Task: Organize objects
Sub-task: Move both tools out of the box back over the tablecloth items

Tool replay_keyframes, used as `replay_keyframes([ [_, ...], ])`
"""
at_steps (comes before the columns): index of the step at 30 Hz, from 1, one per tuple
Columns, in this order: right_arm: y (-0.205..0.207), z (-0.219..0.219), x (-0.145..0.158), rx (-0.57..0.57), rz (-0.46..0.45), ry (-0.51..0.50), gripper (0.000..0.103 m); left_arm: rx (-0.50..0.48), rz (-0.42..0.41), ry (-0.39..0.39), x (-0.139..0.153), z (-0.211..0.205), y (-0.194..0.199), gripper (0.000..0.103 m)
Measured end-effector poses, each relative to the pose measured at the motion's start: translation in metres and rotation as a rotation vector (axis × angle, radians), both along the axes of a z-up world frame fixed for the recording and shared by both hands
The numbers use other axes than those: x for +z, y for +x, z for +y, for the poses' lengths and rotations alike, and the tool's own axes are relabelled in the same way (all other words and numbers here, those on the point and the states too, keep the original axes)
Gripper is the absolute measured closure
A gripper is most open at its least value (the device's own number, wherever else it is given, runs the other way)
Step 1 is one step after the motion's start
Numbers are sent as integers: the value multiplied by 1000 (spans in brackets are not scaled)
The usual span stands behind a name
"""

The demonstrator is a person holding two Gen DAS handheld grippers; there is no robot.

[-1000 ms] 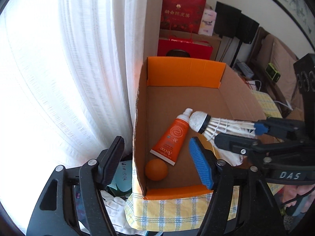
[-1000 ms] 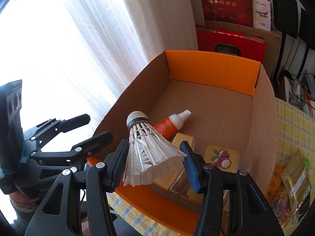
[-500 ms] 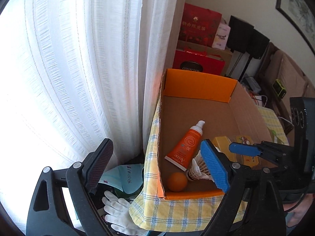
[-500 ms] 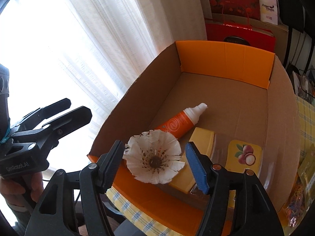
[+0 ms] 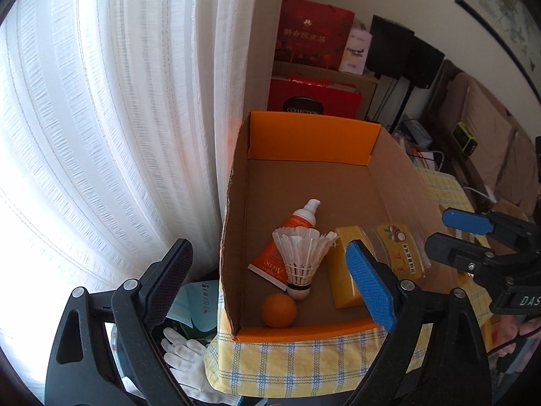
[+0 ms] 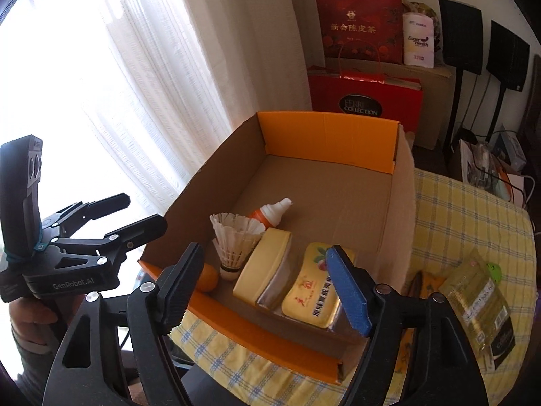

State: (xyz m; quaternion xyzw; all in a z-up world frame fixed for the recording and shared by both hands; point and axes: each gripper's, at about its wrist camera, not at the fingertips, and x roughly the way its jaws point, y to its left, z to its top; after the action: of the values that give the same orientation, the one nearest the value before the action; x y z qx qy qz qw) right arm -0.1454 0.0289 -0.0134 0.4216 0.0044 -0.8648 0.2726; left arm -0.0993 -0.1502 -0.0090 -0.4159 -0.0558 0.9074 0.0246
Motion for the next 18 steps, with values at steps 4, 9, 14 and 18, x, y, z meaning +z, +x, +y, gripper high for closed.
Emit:
replay_keyframes([
  [4, 6, 25, 8, -40, 24, 1, 22, -38, 1, -2, 1, 17, -1, 12],
  [9, 9, 53, 10, -97, 33, 25, 19, -73, 0, 16, 1, 38, -2, 12],
  [14, 12, 77, 7, -157, 37, 67, 17, -94, 19, -1, 3, 58, -2, 1],
  [18, 14, 92, 5, -198, 40, 86, 17, -119, 20, -1, 4, 74, -3, 1],
])
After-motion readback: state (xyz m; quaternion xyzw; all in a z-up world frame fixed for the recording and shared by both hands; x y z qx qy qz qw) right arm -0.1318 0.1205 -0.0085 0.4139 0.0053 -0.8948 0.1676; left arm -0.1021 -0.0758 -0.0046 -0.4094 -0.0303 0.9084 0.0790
